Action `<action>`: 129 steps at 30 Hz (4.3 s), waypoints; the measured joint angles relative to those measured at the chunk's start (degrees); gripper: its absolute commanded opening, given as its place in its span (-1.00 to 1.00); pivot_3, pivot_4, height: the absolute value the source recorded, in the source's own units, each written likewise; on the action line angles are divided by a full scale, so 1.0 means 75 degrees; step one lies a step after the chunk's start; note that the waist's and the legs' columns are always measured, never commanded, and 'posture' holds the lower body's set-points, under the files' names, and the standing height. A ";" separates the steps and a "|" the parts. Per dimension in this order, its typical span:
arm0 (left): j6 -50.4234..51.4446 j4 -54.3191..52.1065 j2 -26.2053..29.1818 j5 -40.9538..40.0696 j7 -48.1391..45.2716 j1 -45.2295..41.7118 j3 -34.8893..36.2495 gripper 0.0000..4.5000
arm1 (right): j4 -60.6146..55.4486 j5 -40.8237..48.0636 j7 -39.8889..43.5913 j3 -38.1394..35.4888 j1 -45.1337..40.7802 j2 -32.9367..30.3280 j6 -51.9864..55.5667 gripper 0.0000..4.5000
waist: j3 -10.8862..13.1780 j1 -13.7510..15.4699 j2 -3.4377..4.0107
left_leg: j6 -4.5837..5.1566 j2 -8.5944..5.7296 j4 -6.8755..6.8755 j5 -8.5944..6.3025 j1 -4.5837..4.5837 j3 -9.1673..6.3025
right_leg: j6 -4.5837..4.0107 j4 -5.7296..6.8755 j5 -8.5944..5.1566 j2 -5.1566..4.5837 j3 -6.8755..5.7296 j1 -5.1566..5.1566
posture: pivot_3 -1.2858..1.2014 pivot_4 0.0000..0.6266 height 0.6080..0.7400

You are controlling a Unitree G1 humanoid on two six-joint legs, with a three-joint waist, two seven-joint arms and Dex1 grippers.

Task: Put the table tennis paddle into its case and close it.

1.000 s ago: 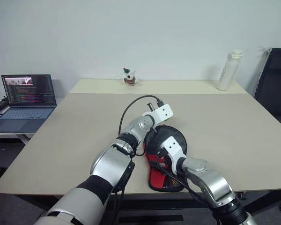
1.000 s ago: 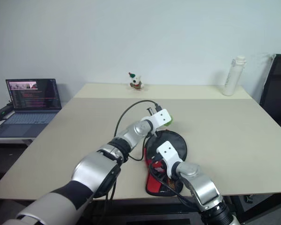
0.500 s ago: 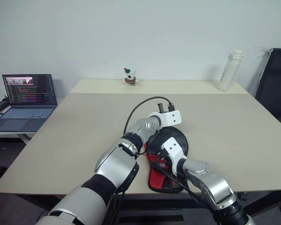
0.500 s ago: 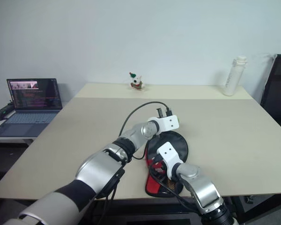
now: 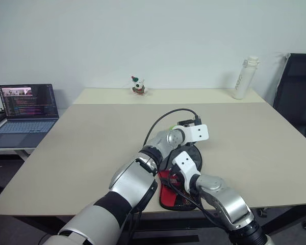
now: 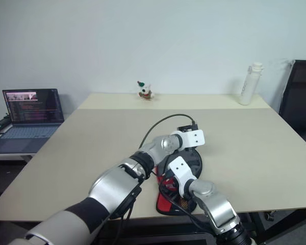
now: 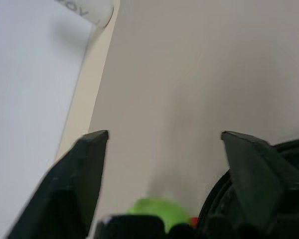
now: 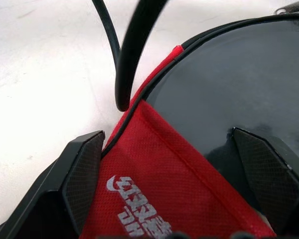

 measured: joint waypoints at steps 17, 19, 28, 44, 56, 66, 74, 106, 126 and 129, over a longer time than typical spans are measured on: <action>-0.0915 -0.1658 0.1336 -0.3378 -0.2840 0.1465 0.2645 0.98 | -0.0992 0.1679 0.1364 -0.0787 -0.0228 -0.0533 0.1430 1.00 | 0.0006 -0.0033 0.0009 | -0.0002 0.0002 -0.0006 -0.0001 -0.0018 -0.0004 | -0.0002 0.0003 0.0001 0.0002 0.0001 -0.0020 | 0.03 -0.52 1.00; -0.0525 -0.2320 0.1562 -0.3946 -0.3675 0.2107 0.2850 0.98 | -0.1339 0.2021 0.1508 -0.0924 -0.0227 -0.0691 0.1708 1.00 | 0.0011 -0.0041 0.0011 | -0.0002 0.0007 -0.0008 -0.0001 -0.0021 -0.0008 | -0.0003 0.0005 0.0001 0.0003 -0.0002 -0.0023 | 0.03 -0.52 1.00; 0.2799 -0.6905 0.2381 -0.5864 -0.6093 0.4819 0.2697 0.98 | -0.2327 0.3649 0.2332 -0.1722 -0.0300 -0.1828 0.2658 1.00 | 0.0016 0.0035 0.0014 | -0.0001 0.0018 0.0001 -0.0001 -0.0023 -0.0025 | -0.0008 0.0003 -0.0001 -0.0008 -0.0002 -0.0013 | 0.03 -0.52 1.00; 0.2884 -0.7243 0.2315 -0.5405 -0.5488 0.5481 0.1681 0.98 | -0.1891 0.4736 0.2473 -0.3235 -0.0841 -0.3226 0.2842 1.00 | 0.0017 0.0049 0.0013 | 0.0001 0.0014 0.0002 -0.0001 -0.0026 -0.0013 | -0.0012 -0.0014 -0.0003 -0.0005 0.0001 -0.0010 | 0.03 -0.52 1.00; 0.2525 -0.6835 0.2485 -0.5061 -0.5528 0.5586 0.1402 0.98 | -0.1380 0.4807 0.2206 -0.3495 -0.1176 -0.3232 0.2633 1.00 | 0.0017 0.0053 0.0014 | 0.0002 0.0015 -0.0005 -0.0002 -0.0033 -0.0012 | -0.0012 -0.0040 -0.0002 -0.0006 0.0001 -0.0009 | 0.03 -0.52 1.00; 0.2546 -0.7003 0.2446 -0.5014 -0.5532 0.5902 0.1241 0.98 | 0.0670 0.3909 0.0981 -0.3459 -0.2533 -0.2142 0.1394 1.00 | 0.0019 0.0040 0.0017 | 0.0003 0.0013 -0.0008 -0.0001 -0.0030 -0.0005 | -0.0024 -0.0043 0.0008 -0.0005 0.0004 -0.0010 | 0.03 -0.52 1.00; 0.2597 -0.7169 0.2482 -0.4994 -0.5531 0.5931 0.1166 0.98 | 0.4636 0.2212 -0.0200 -0.3114 -0.4178 -0.1135 -0.0523 1.00 | 0.0022 0.0027 0.0023 | 0.0003 0.0011 -0.0024 -0.0001 -0.0030 0.0007 | -0.0064 -0.0051 0.0030 -0.0004 0.0011 -0.0016 | 0.03 -0.52 1.00; 0.3132 -0.8386 0.2770 -0.4992 -0.4975 0.6349 0.1117 1.00 | 1.1830 0.1174 -0.2306 -0.4732 -0.6941 0.1426 -0.4785 -0.52 | 0.0041 -0.0141 0.0053 | 0.0003 0.0013 -0.0036 -0.0001 -0.0022 0.0014 | -0.0067 -0.0040 0.0032 0.0006 0.0029 -0.0023 | 0.03 -0.52 1.00; 0.2540 -0.7077 0.2210 -0.4860 -0.4619 0.4900 0.1106 1.00 | 1.1825 0.1034 -0.1671 -0.4999 -0.7096 0.1346 -0.4762 -0.99 | 0.0042 -0.0135 0.0054 | 0.0004 0.0003 -0.0035 -0.0001 -0.0022 0.0019 | -0.0067 -0.0042 0.0032 0.0008 0.0028 -0.0022 | 0.03 -0.52 1.00; 0.2373 -0.6776 0.2141 -0.4850 -0.4608 0.4827 0.1108 1.00 | 1.1472 0.1101 -0.0861 -0.4987 -0.7130 0.1131 -0.4473 -0.74 | 0.0043 -0.0159 0.0055 | 0.0004 0.0005 -0.0037 -0.0001 -0.0024 0.0019 | -0.0067 -0.0043 0.0032 0.0008 0.0028 -0.0023 | 0.03 -0.52 1.00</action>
